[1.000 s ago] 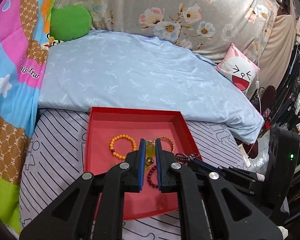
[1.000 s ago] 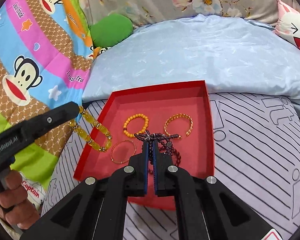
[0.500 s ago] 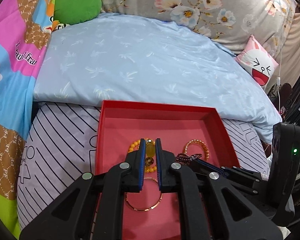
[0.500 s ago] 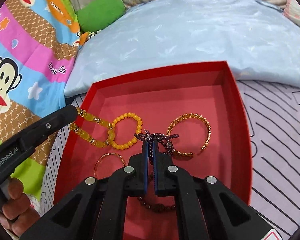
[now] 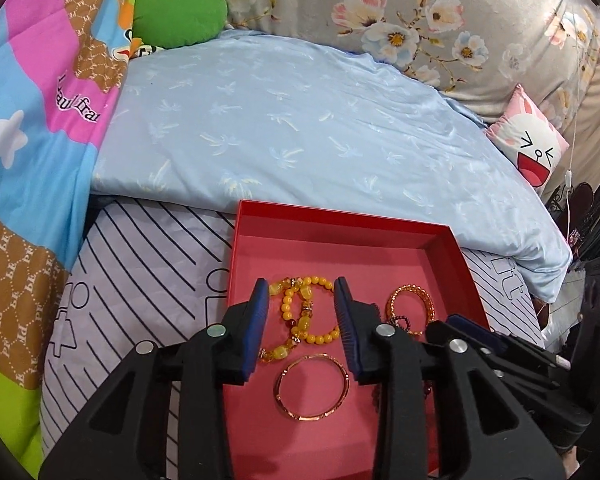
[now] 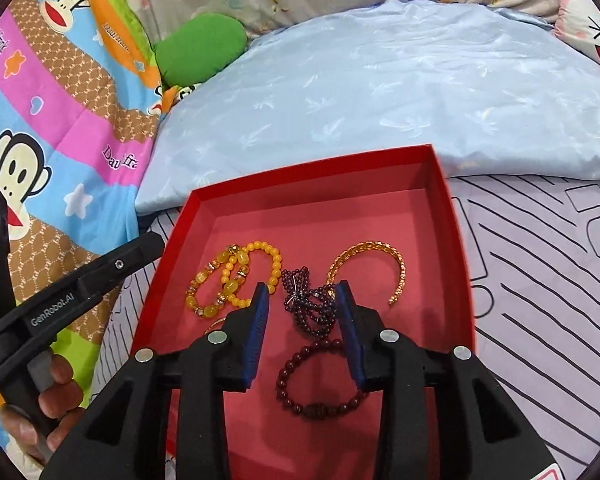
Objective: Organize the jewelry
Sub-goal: 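Withdraw both tools from the tray toward the remaining jewelry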
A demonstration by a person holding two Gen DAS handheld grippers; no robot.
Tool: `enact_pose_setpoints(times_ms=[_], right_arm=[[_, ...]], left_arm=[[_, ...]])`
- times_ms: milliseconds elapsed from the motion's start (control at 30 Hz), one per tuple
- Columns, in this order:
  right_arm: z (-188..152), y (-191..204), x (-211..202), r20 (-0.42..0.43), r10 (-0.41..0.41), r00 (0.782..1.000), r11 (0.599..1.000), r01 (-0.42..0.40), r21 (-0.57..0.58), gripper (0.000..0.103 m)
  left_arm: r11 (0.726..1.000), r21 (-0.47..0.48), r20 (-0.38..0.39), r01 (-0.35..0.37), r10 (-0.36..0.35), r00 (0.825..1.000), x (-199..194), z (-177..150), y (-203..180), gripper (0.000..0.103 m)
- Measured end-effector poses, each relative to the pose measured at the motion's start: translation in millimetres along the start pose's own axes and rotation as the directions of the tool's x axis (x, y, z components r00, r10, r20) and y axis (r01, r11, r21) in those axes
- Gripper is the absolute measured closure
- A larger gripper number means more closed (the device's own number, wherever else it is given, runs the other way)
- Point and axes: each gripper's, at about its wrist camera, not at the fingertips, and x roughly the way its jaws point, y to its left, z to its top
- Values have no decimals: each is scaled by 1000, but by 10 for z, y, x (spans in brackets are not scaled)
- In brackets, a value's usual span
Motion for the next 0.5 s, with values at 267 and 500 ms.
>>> enact_pose_setpoints(times_ms=[267, 500], right_arm=[[-272, 56, -503, 65, -69, 995, 995, 74, -66, 68], [-668, 23, -898, 67, -82, 994, 993, 87, -74, 67]], left_arm=[[998, 51, 51, -39, 36, 998, -430, -237, -145, 69], [997, 65, 50, -47, 44, 998, -755, -608, -219, 68]])
